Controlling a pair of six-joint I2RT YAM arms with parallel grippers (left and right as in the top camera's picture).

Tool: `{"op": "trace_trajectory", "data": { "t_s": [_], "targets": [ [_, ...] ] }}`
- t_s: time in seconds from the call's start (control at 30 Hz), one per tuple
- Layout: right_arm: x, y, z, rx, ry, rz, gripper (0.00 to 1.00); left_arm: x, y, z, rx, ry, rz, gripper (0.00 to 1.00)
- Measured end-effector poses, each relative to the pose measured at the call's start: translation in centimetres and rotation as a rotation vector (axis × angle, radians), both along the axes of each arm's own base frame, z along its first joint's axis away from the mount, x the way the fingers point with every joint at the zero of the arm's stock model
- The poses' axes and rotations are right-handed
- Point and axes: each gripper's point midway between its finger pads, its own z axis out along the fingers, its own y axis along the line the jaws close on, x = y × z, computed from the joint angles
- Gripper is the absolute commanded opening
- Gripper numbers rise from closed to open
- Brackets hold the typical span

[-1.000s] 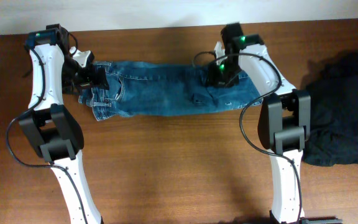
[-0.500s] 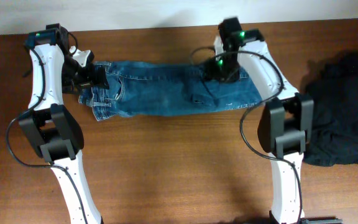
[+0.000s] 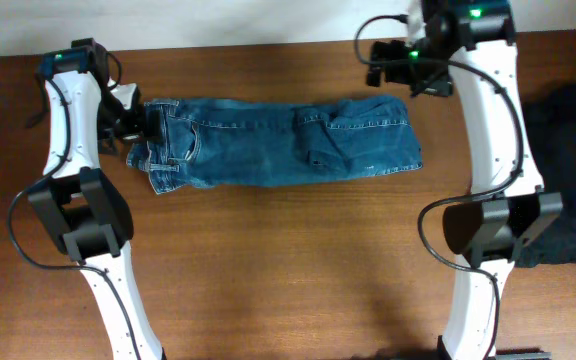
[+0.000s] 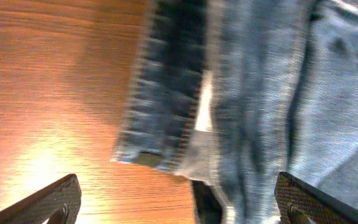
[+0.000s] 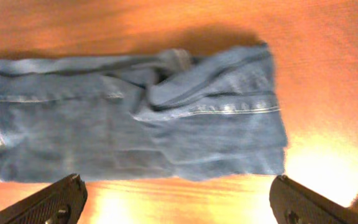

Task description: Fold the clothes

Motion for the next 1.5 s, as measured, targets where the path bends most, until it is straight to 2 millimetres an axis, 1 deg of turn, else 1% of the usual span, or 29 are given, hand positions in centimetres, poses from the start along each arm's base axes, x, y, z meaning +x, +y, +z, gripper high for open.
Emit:
{"op": "trace_trajectory", "data": {
  "t_s": [0.1, 0.17, 0.23, 0.3, 0.37, 0.43, 0.47, 0.57, 0.67, 1.1, 1.17, 1.23, 1.27, 1.33, 1.4, 1.43, 1.5],
  "targets": [
    [-0.4, -1.9, -0.4, -0.009, 0.031, -0.039, 0.99, 0.2, 1.5, -0.2, 0.021, -0.010, 0.032, 0.99],
    [-0.5, -2.3, -0.4, -0.012, 0.036, -0.050, 0.99, 0.3, 2.2, -0.7, 0.017, -0.017, 0.041, 0.99],
    [-0.5, -2.3, -0.4, -0.012, 0.036, -0.050, 0.99, 0.2, 2.5, -1.5, -0.003, -0.020, 0.038, 0.99],
    [-0.5, -2.2, -0.4, -0.011, 0.037, -0.048, 0.99, 0.1, 2.3, -2.6, -0.039, -0.021, 0.030, 0.99],
    [-0.6, -2.1, -0.4, -0.011, 0.038, -0.047, 0.99, 0.1, 1.6, -4.2, -0.083, -0.026, 0.015, 0.99],
    [-0.6, -2.2, -0.4, -0.011, 0.038, -0.047, 0.99, 0.2, 0.8, -5.1, -0.132, -0.036, -0.006, 0.99],
    [-0.6, -2.2, -0.4, -0.011, 0.038, -0.047, 0.99, 0.2, 0.3, -5.3, -0.155, -0.045, -0.016, 0.99],
    [-0.6, -2.1, -0.4, -0.012, 0.039, -0.047, 0.99, 0.8, -1.0, -4.9, -0.237, -0.091, -0.038, 0.99],
    [-0.6, -2.1, -0.4, -0.011, 0.039, -0.047, 0.99, 1.0, -1.5, -4.7, -0.276, -0.108, -0.046, 0.99],
    [-0.9, -2.2, -0.5, -0.014, 0.050, -0.043, 0.99, 1.4, -2.3, -4.4, -0.347, -0.141, -0.055, 0.99],
    [-0.9, -2.2, -0.6, -0.015, 0.053, -0.039, 0.99, 1.6, -2.4, -4.4, -0.351, -0.150, -0.058, 0.93],
    [-0.9, -2.2, -0.6, -0.015, 0.053, -0.039, 0.99, 1.7, -2.4, -4.4, -0.352, -0.155, -0.063, 0.89],
    [-1.0, -2.2, -0.6, -0.015, 0.053, -0.039, 0.99, 1.7, -2.4, -4.4, -0.353, -0.155, -0.067, 0.84],
    [-0.9, -2.2, -0.6, -0.015, 0.053, -0.039, 0.99, 1.6, -2.5, -4.5, -0.353, -0.155, -0.071, 0.81],
    [-0.9, -2.2, -0.6, -0.015, 0.053, -0.039, 0.99, 1.5, -2.6, -4.5, -0.362, -0.154, -0.075, 0.72],
    [-0.9, -2.2, -0.6, -0.015, 0.053, -0.039, 0.99, 1.5, -2.7, -4.5, -0.370, -0.157, -0.079, 0.62],
    [-1.0, -2.2, -0.6, -0.015, 0.053, -0.038, 0.99, 1.5, -3.1, -4.4, -0.390, -0.164, -0.093, 0.57]
  ]
}}
